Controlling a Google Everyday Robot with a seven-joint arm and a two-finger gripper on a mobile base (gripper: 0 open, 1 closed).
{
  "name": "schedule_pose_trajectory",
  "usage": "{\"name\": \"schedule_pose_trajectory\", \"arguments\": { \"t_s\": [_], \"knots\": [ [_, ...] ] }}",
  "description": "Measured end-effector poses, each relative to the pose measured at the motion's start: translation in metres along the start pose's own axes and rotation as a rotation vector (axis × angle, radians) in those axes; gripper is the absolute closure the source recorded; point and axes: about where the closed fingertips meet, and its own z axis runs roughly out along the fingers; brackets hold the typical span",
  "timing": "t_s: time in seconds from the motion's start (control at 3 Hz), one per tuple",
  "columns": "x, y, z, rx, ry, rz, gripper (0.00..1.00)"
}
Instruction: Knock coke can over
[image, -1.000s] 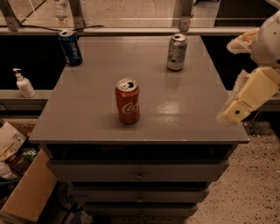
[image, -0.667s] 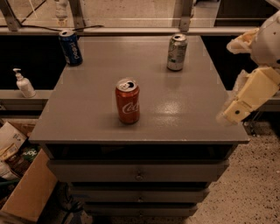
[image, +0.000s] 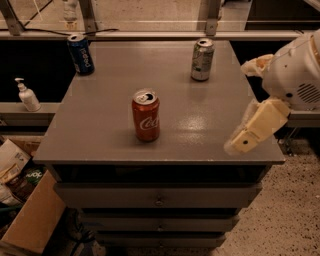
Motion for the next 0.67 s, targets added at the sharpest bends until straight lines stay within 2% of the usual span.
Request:
{"name": "schedule_pose_trajectory", "arguments": {
  "t_s": [0.67],
  "knots": [
    [-0.012,-0.003,0.068,-0.014,-0.107,0.036,0.00]
  ]
}}
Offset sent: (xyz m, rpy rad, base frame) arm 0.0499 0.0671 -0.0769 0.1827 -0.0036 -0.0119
